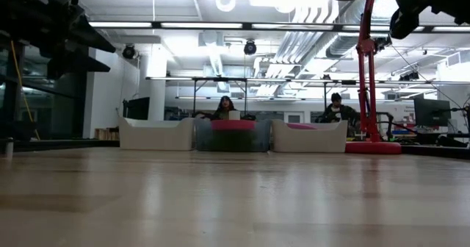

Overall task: Pick and place Stapler, Stapler remover, tape
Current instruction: Return to Home Position

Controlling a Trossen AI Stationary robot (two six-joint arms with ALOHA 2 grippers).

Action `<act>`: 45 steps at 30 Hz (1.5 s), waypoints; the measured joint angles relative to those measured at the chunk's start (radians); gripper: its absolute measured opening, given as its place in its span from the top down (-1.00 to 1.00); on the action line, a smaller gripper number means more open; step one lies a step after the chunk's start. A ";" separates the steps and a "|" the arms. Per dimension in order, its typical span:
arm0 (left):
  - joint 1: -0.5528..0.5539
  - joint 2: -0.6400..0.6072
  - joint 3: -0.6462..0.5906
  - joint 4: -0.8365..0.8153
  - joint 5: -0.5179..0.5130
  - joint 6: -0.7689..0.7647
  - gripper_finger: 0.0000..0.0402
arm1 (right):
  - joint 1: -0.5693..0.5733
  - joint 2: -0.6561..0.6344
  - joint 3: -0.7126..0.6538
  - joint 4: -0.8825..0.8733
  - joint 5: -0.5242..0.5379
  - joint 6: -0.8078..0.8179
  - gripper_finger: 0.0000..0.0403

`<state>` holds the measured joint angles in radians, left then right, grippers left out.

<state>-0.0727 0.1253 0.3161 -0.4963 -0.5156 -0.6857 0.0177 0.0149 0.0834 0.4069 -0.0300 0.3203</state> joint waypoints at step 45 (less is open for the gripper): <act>0.000 0.000 -0.178 0.104 0.080 0.000 -0.28 | 0.055 0.173 -0.001 -0.015 0.112 0.011 -0.02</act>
<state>-0.0724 0.1257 0.1379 -0.3919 -0.4358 -0.6853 0.0723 0.1881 0.0826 0.3914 0.0822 0.3311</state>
